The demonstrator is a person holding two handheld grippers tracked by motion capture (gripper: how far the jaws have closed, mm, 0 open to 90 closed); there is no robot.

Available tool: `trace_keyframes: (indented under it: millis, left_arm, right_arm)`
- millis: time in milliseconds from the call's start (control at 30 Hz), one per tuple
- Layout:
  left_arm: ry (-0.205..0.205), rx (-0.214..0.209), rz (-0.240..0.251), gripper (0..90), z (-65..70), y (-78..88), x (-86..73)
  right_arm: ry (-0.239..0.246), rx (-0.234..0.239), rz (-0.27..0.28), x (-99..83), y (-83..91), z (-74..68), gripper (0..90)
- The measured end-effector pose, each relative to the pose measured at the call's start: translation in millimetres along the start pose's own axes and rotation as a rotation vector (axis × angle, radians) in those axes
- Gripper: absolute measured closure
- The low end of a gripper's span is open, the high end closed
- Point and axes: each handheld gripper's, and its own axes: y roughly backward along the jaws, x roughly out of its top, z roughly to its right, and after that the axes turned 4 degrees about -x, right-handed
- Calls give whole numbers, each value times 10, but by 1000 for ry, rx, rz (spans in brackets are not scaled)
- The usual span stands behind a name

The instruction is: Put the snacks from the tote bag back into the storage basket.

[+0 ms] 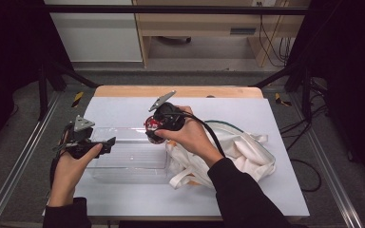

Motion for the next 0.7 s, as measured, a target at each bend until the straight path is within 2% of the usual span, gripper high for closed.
trace_keyframes:
  millis: [433,700]
  left_arm:
    - [-3,-1,-2,66,-12,9,-3]
    - [-6,-2,-5,66,-13,6,-4]
  right_arm:
    - [16,24,-9,-18,-96,-112,251]
    - [18,36,-29,-97,-168,-150,251]
